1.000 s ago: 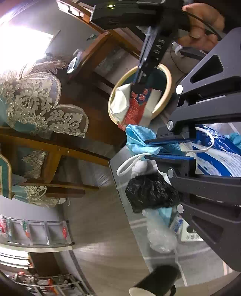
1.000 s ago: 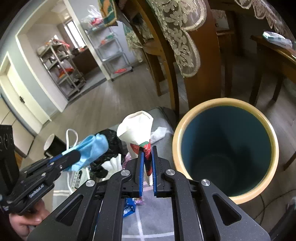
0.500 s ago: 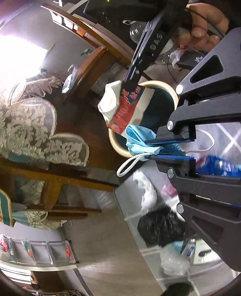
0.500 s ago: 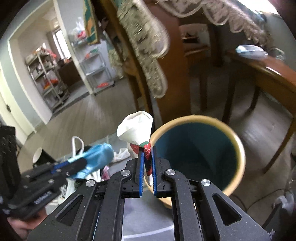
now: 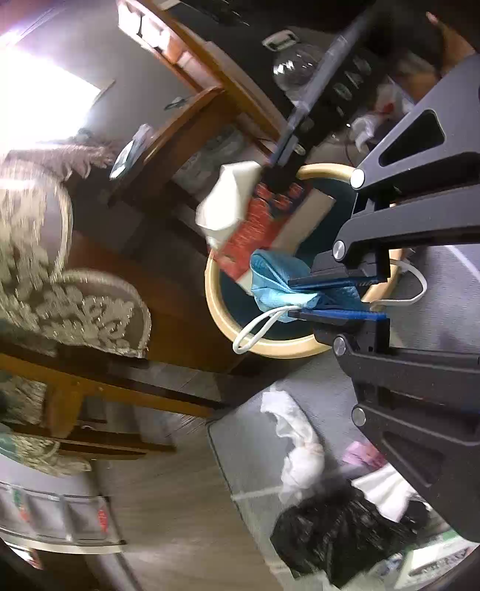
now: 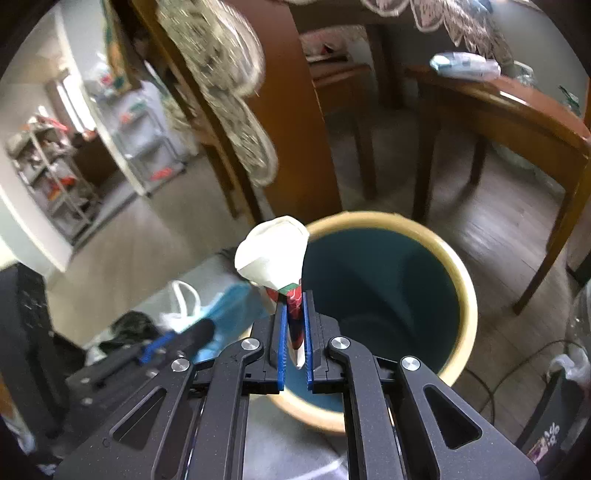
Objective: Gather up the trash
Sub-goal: 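Carry the cup with the right tool over the bin while the left tool carries the mask there, then open the left tool over the bin while the right tool opens, dropping the cup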
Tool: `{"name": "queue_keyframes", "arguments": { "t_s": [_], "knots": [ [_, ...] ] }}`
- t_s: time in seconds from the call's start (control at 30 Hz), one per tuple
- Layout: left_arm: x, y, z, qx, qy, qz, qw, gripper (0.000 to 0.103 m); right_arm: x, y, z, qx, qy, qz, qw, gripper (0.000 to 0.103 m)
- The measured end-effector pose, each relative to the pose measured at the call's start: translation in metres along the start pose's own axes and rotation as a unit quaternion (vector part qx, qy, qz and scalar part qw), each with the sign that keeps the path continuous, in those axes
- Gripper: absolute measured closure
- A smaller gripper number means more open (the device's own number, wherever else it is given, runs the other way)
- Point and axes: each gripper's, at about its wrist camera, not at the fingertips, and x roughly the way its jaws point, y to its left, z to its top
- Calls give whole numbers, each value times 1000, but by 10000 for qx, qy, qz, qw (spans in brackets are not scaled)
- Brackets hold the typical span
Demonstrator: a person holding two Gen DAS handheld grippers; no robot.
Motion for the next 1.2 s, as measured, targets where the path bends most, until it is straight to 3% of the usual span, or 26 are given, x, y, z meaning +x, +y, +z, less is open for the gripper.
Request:
{"name": "queue_keyframes", "arguments": {
  "t_s": [0.17, 0.33, 0.5, 0.7, 0.83, 0.97, 1.03, 1.1, 1.2],
  "knots": [
    [18, 6, 16, -19, 64, -246, 9997, 94, 25, -4, 3, -101, 224, -483, 9985, 94],
    [37, -2, 13, -30, 223, -368, 9991, 93, 25, -23, -3, 26, 383, -634, 9973, 93],
    [45, -18, 5, 50, 408, -357, 9985, 75, 12, -35, -8, 15, 352, -573, 9977, 91],
    [16, -32, -7, 146, 234, -27, 9996, 54, 1, -51, -13, 63, 224, -278, 9993, 77],
    [-16, -26, -12, -39, 11, 304, 9995, 41, 2, -56, -14, 62, 236, -9, 9997, 71],
    [-49, -17, -24, -218, -194, 728, 9969, 34, 5, -43, -15, -149, 284, 265, 9991, 66],
    [-60, -12, -29, -256, -263, 836, 9958, 31, 1, -35, -13, -244, 197, 352, 9989, 60],
    [-71, -7, -35, -259, -341, 997, 9941, 30, -5, -25, -12, -471, 26, 362, 9982, 47],
    [-82, 2, -44, -237, -403, 1119, 9926, 28, -10, -15, -15, -697, -135, 337, 9969, 43]
  ]
}}
